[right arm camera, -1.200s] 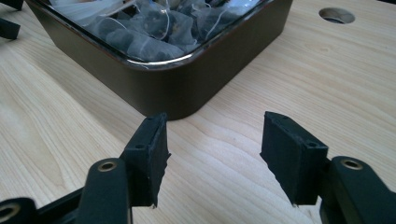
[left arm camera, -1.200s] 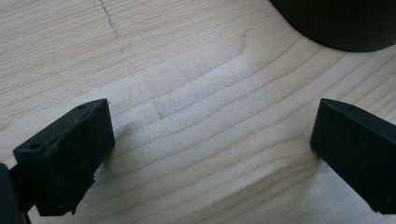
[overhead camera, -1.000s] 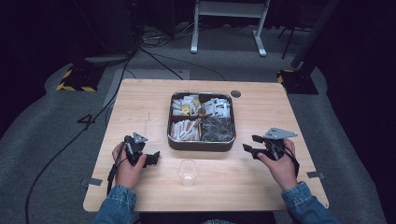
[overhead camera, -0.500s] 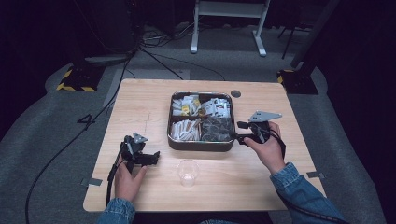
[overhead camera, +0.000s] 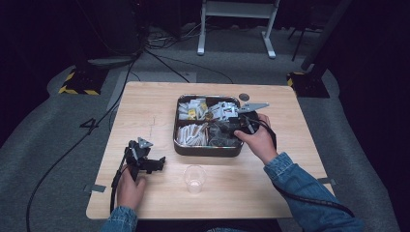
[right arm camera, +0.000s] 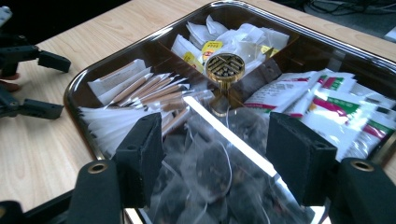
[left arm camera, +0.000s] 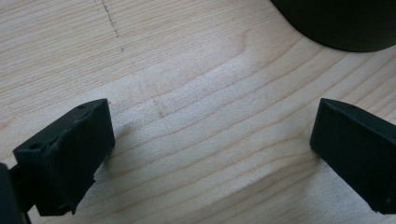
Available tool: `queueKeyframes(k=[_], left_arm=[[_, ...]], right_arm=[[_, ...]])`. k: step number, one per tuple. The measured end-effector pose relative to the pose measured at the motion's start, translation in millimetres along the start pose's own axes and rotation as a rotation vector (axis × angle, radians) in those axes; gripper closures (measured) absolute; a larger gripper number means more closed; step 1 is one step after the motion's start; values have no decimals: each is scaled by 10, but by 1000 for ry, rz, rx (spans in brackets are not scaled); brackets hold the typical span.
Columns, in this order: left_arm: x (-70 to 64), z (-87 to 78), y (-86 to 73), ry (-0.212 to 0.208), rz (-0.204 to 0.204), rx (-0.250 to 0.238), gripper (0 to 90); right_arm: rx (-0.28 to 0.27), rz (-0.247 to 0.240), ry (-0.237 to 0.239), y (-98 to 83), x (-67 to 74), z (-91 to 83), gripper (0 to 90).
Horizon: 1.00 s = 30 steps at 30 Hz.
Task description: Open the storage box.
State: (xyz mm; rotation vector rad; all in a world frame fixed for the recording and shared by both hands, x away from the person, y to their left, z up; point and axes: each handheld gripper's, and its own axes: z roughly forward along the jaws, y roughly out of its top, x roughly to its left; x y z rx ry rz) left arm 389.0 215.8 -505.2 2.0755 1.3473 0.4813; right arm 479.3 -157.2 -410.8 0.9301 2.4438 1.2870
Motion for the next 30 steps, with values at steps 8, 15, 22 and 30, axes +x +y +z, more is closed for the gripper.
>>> queueKeyframes(k=[8,15,22,30], left_arm=[[1,0,0,0,1,0,2],[2,0,1,-4,0,2,1],[9,2,4,-6,3,2,0],[10,5,7,-5,5,3,0]], right_arm=[[57,-9,-16,177,-10,341,410],[83,-15,-42,240,-39,581,409],[82,-8,-44,284,-41,714,414],[106,-18,-58,304,-40,875,493]])
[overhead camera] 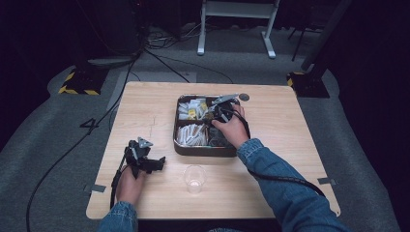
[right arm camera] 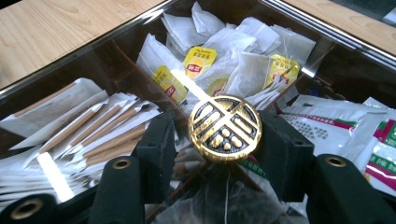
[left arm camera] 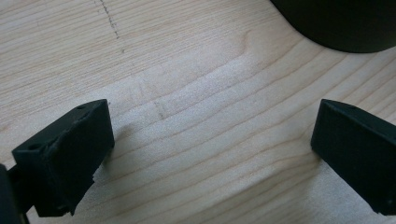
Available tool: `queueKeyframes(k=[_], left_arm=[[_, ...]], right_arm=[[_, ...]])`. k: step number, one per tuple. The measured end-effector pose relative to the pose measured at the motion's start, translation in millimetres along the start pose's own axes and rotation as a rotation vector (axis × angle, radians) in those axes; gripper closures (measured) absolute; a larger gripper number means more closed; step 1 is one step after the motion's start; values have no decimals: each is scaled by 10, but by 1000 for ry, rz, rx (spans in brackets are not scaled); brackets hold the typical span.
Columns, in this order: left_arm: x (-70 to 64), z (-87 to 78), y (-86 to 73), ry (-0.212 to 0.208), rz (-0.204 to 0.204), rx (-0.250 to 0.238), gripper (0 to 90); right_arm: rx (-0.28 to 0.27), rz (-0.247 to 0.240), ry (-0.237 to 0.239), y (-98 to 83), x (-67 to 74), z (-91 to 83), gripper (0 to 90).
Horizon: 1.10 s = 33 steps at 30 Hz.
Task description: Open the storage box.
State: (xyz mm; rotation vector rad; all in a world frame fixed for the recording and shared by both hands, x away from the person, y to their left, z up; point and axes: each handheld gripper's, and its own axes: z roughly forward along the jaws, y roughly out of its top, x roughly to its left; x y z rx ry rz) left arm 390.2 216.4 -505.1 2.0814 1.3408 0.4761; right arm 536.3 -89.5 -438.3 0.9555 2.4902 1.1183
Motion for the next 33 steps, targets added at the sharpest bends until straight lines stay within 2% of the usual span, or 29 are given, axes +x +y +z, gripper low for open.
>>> queueKeyframes(k=[6,7,9,33], left_arm=[[-2,1,0,2,-1,0,0],[-3,1,0,2,-2,-1,0],[-4,1,0,2,-2,-1,0],[-6,2,0,4,-5,-1,0]], right_arm=[[-5,-36,-31,14,34,38,534],[-18,-26,-34,-5,30,37,576],[-28,-21,-38,-17,21,35,581],[-38,-11,-48,-30,36,28,586]])
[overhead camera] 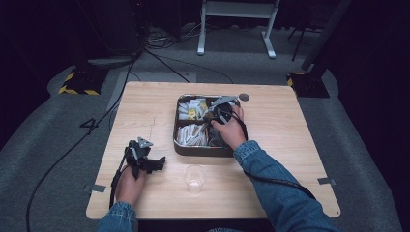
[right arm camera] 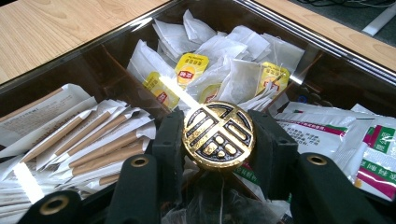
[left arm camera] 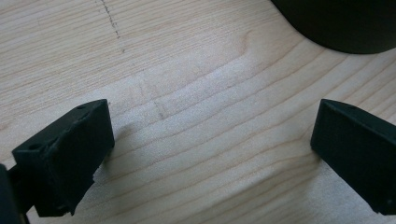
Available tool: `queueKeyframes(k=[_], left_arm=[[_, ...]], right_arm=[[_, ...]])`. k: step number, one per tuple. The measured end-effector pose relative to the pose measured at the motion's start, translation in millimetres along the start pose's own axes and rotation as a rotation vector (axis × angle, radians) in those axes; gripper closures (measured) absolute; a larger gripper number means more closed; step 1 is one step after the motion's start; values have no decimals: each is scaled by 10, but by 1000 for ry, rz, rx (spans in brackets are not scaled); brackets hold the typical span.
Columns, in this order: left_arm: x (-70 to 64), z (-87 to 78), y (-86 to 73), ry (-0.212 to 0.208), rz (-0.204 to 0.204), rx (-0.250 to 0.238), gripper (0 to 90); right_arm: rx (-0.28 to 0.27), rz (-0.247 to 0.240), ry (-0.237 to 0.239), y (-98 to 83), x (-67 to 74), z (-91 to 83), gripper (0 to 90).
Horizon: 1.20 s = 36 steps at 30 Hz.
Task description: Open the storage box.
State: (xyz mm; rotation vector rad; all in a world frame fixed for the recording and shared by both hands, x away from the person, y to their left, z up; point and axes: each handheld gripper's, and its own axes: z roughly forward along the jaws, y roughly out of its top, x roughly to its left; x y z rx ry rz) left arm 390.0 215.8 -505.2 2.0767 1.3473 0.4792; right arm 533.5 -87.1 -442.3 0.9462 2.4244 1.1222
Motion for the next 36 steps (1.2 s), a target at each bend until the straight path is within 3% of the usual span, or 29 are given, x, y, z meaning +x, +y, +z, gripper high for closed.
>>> queueKeyframes(k=[7,15,24,36], left_arm=[[0,0,0,0,0,0,0],[0,0,0,0,-1,0,0],[0,0,0,0,0,0,0],[-9,0,-3,4,-10,-3,0]], right_arm=[[-3,19,-6,8,8,-4,588],[-16,7,-15,60,28,-69,588],[-73,-3,-1,246,47,-346,587],[-114,-3,7,301,32,-610,587]])
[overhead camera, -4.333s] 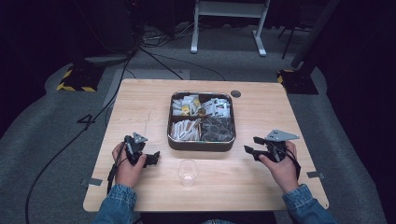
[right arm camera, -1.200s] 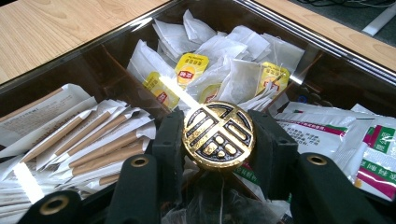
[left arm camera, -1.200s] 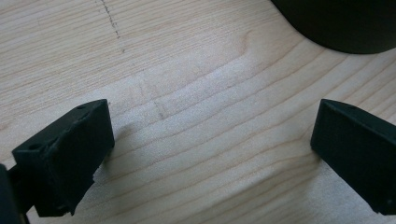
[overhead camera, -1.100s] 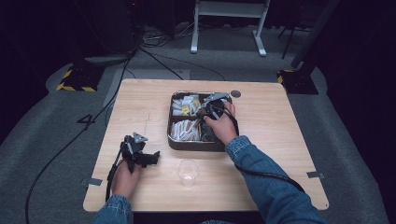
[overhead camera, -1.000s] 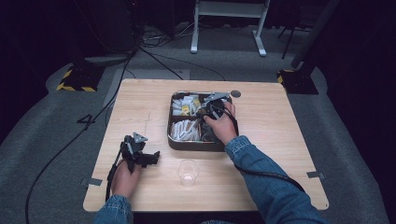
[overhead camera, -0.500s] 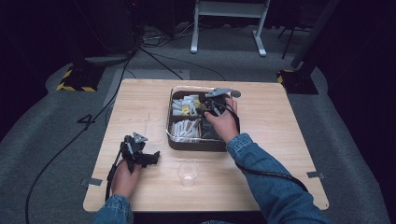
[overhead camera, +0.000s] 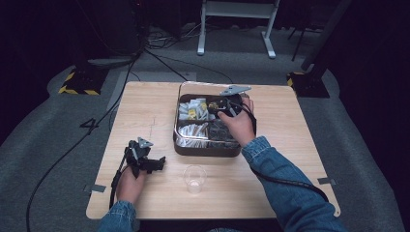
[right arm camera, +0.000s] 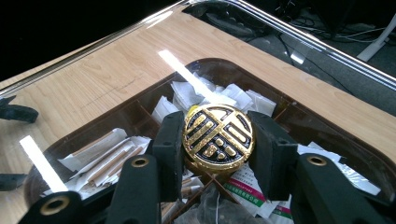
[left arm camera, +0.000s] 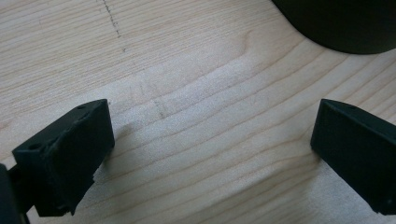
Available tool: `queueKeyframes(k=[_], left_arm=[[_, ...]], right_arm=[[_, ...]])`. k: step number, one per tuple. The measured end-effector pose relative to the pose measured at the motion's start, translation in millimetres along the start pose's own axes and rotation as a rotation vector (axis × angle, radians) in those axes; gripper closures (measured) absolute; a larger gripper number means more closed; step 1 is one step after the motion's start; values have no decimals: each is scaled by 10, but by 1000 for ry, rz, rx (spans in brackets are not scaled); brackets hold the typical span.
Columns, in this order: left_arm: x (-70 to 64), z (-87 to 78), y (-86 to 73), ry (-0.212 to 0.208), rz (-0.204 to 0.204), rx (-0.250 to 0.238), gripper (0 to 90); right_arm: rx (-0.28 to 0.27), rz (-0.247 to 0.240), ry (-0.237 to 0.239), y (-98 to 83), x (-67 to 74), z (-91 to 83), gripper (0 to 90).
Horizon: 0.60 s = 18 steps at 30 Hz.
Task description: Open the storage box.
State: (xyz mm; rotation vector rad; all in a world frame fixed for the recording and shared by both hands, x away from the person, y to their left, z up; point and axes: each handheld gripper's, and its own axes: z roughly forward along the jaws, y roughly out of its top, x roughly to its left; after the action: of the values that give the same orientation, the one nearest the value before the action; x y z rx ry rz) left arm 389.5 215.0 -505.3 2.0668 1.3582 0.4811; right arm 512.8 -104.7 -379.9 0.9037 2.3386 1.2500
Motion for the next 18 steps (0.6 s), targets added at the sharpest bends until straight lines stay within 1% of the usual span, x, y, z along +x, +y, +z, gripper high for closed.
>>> queueKeyframes(k=[5,8,9,10,12,18], left_arm=[[0,0,0,1,0,-1,0],[-2,-2,-2,3,0,0,0],[-4,-3,-3,4,-2,0,0],[-4,-5,-3,7,0,1,0],[-5,-7,-4,10,1,2,0],[-7,-5,-4,9,-1,0,0]], right_arm=[[-7,0,1,-1,-21,-112,587],[-5,-2,-9,-18,-57,-213,587],[-5,-2,-9,-18,-57,-213,587],[-9,0,-13,-31,-85,-275,587],[-10,2,-15,-36,-94,-298,587],[-23,15,-37,-115,-198,-516,587]])
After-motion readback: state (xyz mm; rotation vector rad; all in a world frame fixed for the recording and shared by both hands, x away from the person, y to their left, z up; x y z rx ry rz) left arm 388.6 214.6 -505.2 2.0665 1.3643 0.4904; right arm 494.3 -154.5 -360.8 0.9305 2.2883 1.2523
